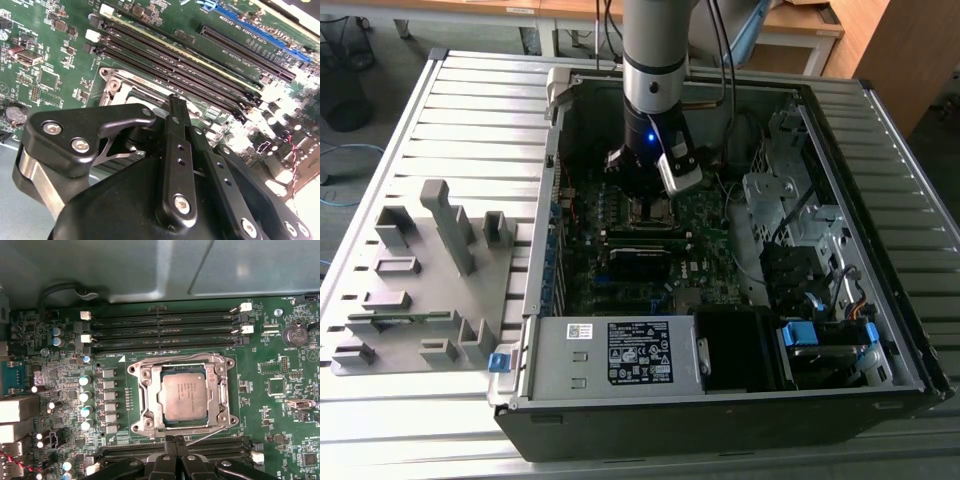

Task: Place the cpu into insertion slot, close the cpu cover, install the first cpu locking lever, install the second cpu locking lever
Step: 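Install the second cpu locking lever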

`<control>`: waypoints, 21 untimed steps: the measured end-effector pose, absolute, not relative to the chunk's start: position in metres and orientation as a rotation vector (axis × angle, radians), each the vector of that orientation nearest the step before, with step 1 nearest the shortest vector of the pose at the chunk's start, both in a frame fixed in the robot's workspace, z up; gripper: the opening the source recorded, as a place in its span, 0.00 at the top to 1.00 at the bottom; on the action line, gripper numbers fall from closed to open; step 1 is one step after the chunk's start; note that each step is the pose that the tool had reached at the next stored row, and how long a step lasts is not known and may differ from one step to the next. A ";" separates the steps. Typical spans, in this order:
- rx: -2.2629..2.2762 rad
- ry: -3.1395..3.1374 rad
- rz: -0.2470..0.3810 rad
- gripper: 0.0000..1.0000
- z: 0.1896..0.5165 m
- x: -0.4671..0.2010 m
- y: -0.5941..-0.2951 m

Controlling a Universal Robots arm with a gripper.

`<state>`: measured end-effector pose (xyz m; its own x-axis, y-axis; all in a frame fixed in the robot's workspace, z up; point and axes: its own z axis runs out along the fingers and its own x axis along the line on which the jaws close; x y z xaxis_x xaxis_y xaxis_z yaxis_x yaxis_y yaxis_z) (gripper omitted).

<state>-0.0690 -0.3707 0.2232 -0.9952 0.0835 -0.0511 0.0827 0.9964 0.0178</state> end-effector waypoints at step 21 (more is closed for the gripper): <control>0.128 3.080 0.025 0.90 0.220 -0.085 -0.375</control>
<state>-0.0849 -0.3750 0.2203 -0.9948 0.0835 -0.0581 0.0825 0.9964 0.0184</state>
